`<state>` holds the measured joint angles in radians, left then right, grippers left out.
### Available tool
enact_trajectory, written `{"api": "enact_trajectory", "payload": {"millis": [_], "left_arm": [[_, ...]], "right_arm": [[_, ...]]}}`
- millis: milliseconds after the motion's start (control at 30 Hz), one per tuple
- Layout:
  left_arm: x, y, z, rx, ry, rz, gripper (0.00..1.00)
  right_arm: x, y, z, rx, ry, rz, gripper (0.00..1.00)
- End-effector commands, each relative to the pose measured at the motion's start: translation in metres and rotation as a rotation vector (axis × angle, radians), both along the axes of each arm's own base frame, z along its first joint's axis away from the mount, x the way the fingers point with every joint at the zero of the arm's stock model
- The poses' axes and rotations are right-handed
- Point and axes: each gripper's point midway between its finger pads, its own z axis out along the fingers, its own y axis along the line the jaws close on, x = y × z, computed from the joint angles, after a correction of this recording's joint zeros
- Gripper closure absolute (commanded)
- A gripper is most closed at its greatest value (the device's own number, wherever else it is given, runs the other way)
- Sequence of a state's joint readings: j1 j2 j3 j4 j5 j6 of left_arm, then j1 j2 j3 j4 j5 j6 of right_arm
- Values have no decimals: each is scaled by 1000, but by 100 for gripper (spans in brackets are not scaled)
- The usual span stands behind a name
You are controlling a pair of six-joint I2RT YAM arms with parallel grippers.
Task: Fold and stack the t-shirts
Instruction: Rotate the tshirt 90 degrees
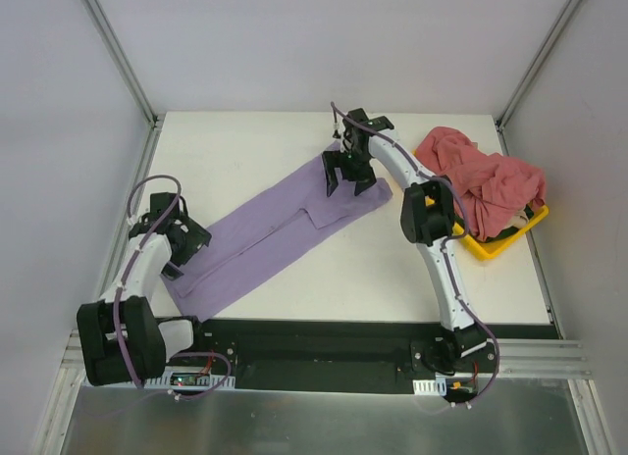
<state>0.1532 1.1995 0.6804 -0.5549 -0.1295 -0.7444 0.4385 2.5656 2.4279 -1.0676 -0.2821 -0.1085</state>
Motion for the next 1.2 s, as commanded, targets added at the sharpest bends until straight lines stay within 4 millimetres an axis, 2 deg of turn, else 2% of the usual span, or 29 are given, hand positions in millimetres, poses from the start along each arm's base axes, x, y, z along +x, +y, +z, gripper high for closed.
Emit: {"api": "enact_trajectory", "payload": {"millis": [0, 100, 200, 300, 400, 567, 633, 733, 833, 1000, 1067, 1167], "left_arm": [[6, -9, 29, -10, -92, 6, 1], [10, -23, 46, -23, -153, -41, 1], [7, -40, 46, -36, -148, -108, 1], [-3, -63, 29, -65, -79, -196, 1], [-19, -66, 5, -59, 18, -223, 1], [-42, -70, -20, -41, 126, -248, 1], [-49, -74, -27, -46, 147, -259, 1], [-57, -87, -36, -68, 165, -308, 1], [-59, -115, -38, -139, 158, -392, 1], [-78, -156, -38, -179, 189, -506, 1], [-86, -175, -34, -214, 200, -550, 1], [-91, -199, -28, -211, 201, -624, 1]], "right_arm": [[-19, -14, 48, -32, -55, 22, 4], [-22, -24, 84, -39, -145, -22, 4], [-44, -24, 94, -35, -121, -54, 4], [-84, 1, 87, 14, -47, 21, 4], [-119, 35, 78, 68, 22, 79, 4], [-141, 75, 51, 70, 84, 116, 4], [-143, 83, 39, 64, 122, 102, 4], [-140, 85, 25, 42, 156, 101, 4], [-132, 76, 15, 13, 186, 87, 4], [-113, 60, 9, 35, 237, 40, 4], [-106, 56, 12, 37, 252, 48, 4], [-97, 55, 13, 54, 279, 49, 4]]}}
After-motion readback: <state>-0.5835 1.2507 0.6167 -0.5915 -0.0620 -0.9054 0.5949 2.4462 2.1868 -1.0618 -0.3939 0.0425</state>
